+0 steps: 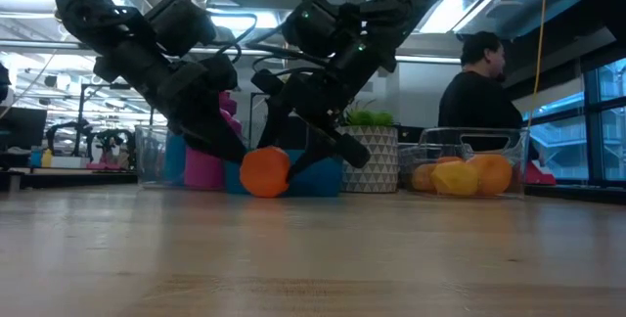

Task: Pick & Place Food Item
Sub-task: Put the orange into the right transparent bin

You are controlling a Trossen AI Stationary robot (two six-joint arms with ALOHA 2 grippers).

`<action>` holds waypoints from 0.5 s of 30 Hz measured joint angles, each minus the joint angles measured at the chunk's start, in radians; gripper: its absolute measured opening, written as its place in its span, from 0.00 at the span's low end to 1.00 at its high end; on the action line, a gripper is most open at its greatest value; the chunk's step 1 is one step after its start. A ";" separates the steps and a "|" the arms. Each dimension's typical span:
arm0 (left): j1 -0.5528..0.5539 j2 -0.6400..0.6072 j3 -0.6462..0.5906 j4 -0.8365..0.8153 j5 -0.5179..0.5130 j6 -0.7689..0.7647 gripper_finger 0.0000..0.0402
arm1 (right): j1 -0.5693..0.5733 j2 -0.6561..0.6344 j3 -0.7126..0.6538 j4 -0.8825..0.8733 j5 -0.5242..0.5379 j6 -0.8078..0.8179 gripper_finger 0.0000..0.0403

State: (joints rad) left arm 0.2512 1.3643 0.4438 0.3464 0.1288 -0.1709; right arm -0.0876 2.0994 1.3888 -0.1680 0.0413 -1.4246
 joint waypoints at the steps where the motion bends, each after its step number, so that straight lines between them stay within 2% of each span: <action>1: 0.000 0.000 0.000 0.000 0.003 -0.001 0.56 | 0.002 0.000 0.000 -0.001 0.006 0.001 0.57; 7: -0.001 0.000 0.000 0.001 0.028 -0.016 0.56 | 0.023 0.001 0.000 -0.011 0.061 0.078 0.57; 15: -0.003 -0.016 0.001 0.005 0.151 -0.065 0.56 | 0.060 -0.025 0.000 -0.084 0.064 0.220 0.57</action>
State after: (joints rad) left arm 0.2483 1.3482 0.4449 0.3514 0.2794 -0.2359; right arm -0.0280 2.0746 1.3888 -0.2525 0.1054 -1.2050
